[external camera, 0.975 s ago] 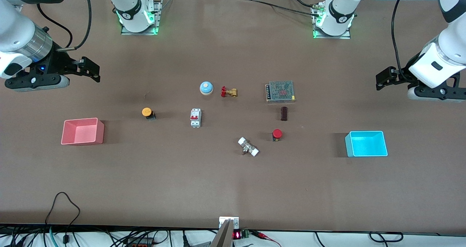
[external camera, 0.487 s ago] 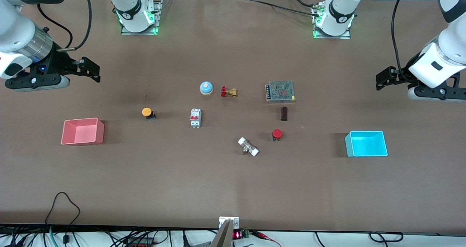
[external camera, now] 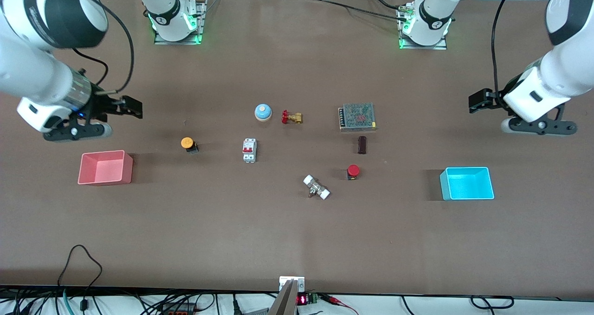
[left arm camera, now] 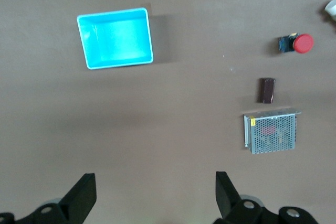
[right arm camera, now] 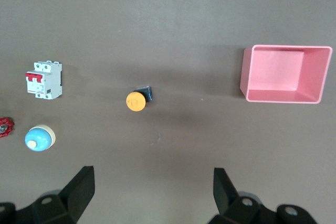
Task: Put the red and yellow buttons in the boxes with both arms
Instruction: 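Reach the right gripper to the yellow button while the left gripper reaches the red button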
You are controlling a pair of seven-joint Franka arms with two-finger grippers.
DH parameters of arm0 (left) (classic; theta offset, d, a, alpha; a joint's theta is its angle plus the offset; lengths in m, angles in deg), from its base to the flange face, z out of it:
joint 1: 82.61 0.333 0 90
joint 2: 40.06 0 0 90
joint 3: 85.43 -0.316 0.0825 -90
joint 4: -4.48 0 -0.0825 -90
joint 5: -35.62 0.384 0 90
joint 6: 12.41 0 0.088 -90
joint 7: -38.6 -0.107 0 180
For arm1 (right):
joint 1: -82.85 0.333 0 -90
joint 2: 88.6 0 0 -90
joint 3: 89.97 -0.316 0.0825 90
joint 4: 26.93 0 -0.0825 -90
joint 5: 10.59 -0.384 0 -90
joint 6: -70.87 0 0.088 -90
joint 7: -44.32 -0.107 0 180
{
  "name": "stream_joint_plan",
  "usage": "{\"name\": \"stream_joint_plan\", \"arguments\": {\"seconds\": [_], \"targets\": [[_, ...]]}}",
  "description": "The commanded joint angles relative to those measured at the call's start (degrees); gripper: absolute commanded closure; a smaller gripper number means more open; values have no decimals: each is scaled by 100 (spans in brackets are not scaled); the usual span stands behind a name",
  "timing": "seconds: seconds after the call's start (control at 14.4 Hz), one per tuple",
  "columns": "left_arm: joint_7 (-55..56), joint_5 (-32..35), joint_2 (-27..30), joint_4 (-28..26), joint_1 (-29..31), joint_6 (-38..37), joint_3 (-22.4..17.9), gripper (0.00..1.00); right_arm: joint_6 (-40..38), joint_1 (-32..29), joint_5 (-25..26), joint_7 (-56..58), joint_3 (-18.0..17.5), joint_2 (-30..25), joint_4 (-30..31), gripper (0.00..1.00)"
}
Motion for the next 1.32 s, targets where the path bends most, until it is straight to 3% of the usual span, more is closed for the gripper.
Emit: {"name": "stream_joint_plan", "arguments": {"seconds": [0.0, 0.14, 0.42, 0.77, 1.11, 1.25], "targets": [[-13, -38, -175, 111, -294, -155, 32, 0, 886, -7, -69, 42, -43, -139, 771, 0], [179, -143, -438, 154, -549, 81, 50, 0, 1660, 229, -78, -80, -43, -139, 1282, 0], [1330, -548, -1158, 172, -1032, 1249, 50, 0, 3331, 538, -43, -371, -43, -69, 2390, 0], [2586, -399, -2125, 180, -1824, 2751, -20, 0, 3694, 653, 291, -371, -60, 300, 2497, 0], [3291, 66, -2820, 180, -2149, 4210, -29, 0, 4291, 653, 511, -353, -78, 704, 2497, 0], [3519, 286, -3031, 180, -2203, 4477, -21, 0, 4502, 653, 624, -353, -78, 854, 2506, 0]]}}
